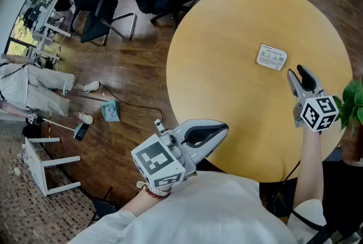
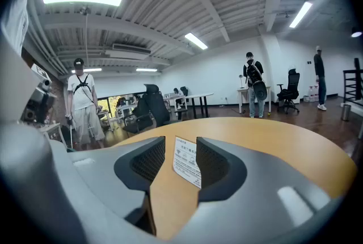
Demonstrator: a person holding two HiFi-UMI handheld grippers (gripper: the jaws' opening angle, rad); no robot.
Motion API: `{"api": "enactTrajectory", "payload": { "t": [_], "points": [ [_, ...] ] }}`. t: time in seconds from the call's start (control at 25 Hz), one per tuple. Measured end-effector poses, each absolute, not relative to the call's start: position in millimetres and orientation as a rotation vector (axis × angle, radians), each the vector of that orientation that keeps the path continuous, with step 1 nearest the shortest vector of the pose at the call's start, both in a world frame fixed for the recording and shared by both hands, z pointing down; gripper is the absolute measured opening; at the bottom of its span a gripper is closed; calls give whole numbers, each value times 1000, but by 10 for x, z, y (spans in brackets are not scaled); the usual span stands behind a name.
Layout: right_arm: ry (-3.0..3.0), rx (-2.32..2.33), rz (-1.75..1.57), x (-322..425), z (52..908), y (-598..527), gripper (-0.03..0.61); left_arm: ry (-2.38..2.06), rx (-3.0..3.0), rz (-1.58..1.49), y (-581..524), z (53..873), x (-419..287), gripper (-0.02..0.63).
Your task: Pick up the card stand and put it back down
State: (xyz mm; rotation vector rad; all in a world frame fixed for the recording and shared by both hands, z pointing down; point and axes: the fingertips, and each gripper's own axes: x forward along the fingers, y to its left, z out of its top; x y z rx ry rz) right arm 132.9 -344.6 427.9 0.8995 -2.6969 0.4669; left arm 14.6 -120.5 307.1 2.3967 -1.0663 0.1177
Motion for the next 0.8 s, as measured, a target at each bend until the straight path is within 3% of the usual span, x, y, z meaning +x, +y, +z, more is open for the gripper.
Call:
{"api": "enactTrajectory", "payload": {
  "t": [0.44, 0.72, 0.8],
  "points": [
    [-2676, 696, 301, 993, 5121, -4396, 180, -992, 2298, 62, -1701, 3604, 170, -12],
    [-2743, 521, 353, 709, 5213, -4247, 32, -1097, 2225, 42, -1822, 3700, -90, -11],
    [-2762, 536, 363, 692, 5198, -4173, 22, -1097, 2234, 42, -1857, 3755, -119, -11]
  ]
}}
